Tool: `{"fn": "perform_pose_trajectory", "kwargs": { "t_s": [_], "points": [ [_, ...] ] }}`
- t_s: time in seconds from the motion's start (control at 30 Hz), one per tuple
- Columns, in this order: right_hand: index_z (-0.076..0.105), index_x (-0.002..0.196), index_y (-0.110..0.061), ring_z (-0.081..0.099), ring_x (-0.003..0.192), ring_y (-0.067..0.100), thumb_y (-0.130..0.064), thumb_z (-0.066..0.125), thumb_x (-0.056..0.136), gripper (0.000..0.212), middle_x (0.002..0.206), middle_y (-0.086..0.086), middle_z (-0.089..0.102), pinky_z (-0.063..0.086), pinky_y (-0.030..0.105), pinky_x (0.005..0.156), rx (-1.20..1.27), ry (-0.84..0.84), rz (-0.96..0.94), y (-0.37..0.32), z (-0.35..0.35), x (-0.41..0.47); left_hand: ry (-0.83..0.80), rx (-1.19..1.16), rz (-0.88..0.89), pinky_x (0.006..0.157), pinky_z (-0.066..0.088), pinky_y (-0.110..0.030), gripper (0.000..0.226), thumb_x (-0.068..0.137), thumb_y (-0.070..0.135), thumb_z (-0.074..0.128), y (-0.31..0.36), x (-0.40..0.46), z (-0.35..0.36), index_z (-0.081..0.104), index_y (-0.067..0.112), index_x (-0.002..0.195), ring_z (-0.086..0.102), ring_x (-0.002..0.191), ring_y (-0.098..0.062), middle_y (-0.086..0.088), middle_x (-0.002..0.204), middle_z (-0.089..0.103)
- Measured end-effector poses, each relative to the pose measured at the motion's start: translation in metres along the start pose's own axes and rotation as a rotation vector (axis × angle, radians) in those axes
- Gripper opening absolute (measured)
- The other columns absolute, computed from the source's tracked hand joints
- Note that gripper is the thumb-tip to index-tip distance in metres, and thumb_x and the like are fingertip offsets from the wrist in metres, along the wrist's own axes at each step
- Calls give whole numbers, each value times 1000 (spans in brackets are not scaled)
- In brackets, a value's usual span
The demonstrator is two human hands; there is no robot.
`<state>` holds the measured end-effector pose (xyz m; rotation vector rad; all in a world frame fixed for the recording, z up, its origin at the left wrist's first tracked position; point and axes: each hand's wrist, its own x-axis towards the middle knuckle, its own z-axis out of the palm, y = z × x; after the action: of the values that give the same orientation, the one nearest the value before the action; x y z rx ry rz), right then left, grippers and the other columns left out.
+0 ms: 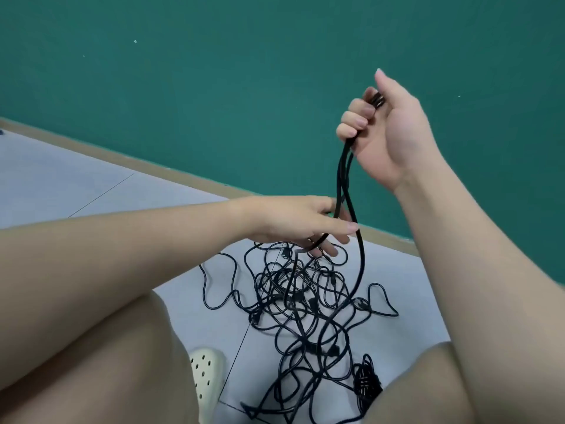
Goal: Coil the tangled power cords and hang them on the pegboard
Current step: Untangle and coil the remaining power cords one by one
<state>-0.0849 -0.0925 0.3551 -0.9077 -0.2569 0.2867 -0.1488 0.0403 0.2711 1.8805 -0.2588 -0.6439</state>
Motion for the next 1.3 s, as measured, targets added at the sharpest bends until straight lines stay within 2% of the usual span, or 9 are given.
{"fn": "perform_pose_trajectory", "kwargs": {
  "t_s": [0.23, 0.47, 0.6, 0.67, 0.8, 0.9, 1.03, 1.17, 1.3],
  "points": [
    [48, 94, -9, 46, 59, 18, -33, 50, 106, 27, 69, 2, 41, 45, 30, 63, -63, 111, -37, -6, -32, -6, 39, -98, 100, 59, 56, -26, 26, 111, 32, 44, 18, 9, 16, 57, 12, 99, 70, 77, -18, -14, 109, 76],
    [62, 124, -23, 64, 107, 21, -95, 54, 68, 92, 108, 1, 67, 44, 46, 103, -552, -260, 212, 26, -59, -30, 426, -528, 355, 43, 19, -19, 32, 113, 27, 37, 66, 18, -2, 46, 16, 85, 25, 41, -10, 0, 55, 53],
    [60, 138, -21, 53, 139, 20, -74, 82, 61, 96, 142, -1, 64, 33, 46, 121, -600, -389, 459, 68, -57, -52, 479, -814, 384, 38, 18, -20, 34, 113, 28, 36, 81, 18, -24, 43, 17, 82, 19, 40, -8, 0, 55, 49],
    [61, 133, -19, 57, 134, 18, -49, 79, 78, 65, 132, 0, 70, 32, 44, 122, -623, -349, 432, 79, -53, -56, 489, -935, 395, 38, 20, -20, 34, 113, 28, 38, 81, 19, -33, 43, 16, 82, 19, 40, -9, 0, 57, 48],
    [67, 93, -20, 71, 90, 28, -25, 70, 93, 6, 87, 7, 67, 54, 31, 91, -518, -321, 432, 80, -46, -60, 478, -1064, 431, 41, 29, -21, 34, 113, 26, 38, 78, 19, -43, 46, 15, 82, 29, 41, -10, -3, 61, 54],
    [44, 65, -27, 28, 45, 13, -29, 62, 101, 40, 59, -3, 22, 45, 24, 53, -493, -388, 537, 62, -40, -64, 539, -791, 391, 54, 46, -24, 31, 113, 33, 37, 70, 19, -52, 51, 20, 88, 56, 51, -12, 1, 75, 71],
    [45, 54, -24, 6, 44, 10, -36, 51, 105, 52, 53, -8, 8, 14, 20, 41, -378, -223, 410, 17, -30, -59, 501, -491, 333, 73, 55, -30, 33, 112, 41, 35, 55, 10, -59, 57, 16, 108, 69, 82, -20, -3, 112, 78],
    [29, 62, -25, 11, 36, 6, -39, 44, 108, 51, 52, -8, 7, 16, 19, 36, -275, -94, 217, -18, -30, -51, 134, -312, 252, 105, 51, -45, 57, 101, 52, 52, 42, 10, -17, 61, 3, 128, 69, 112, -28, -16, 126, 71],
    [20, 66, -27, 13, 36, 7, -40, 40, 110, 50, 48, -9, 12, 16, 21, 36, -187, 5, 76, -30, -38, -38, -254, 66, 137, 111, 45, -36, 71, 73, 56, 82, 30, 6, 35, 57, 27, 133, 64, 122, -9, 12, 127, 72]
  ]
}}
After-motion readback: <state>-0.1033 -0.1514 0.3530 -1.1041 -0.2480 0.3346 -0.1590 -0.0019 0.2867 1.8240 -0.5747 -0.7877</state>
